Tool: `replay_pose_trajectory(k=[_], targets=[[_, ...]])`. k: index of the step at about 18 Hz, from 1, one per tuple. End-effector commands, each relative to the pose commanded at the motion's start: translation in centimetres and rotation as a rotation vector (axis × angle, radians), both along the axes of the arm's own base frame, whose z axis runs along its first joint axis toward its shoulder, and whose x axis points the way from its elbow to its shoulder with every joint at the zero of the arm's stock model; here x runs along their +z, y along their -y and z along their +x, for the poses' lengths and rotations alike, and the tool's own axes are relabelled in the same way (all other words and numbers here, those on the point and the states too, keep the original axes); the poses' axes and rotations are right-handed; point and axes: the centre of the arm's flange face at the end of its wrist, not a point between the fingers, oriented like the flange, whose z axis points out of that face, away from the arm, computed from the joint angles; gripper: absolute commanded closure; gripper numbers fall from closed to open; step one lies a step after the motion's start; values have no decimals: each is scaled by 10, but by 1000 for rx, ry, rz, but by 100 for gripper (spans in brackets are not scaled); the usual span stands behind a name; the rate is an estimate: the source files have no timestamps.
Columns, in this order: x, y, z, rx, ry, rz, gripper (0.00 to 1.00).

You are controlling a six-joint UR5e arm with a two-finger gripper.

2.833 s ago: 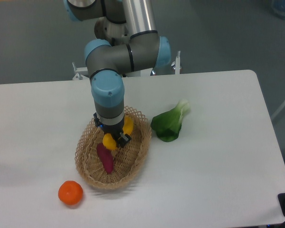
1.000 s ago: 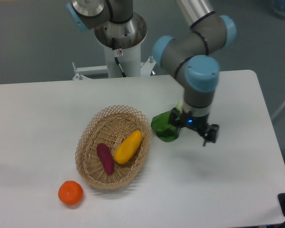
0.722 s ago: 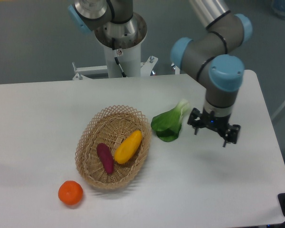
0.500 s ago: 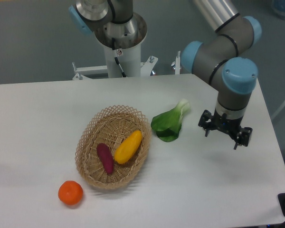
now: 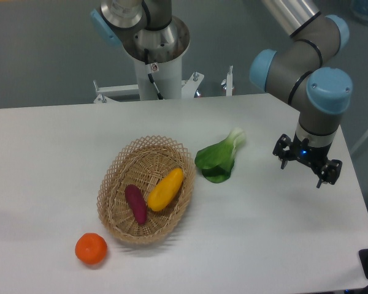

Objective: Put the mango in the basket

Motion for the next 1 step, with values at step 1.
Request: replay_pose_trajectory(k=[1], targets=[[1, 0, 0, 0, -1, 1, 0]])
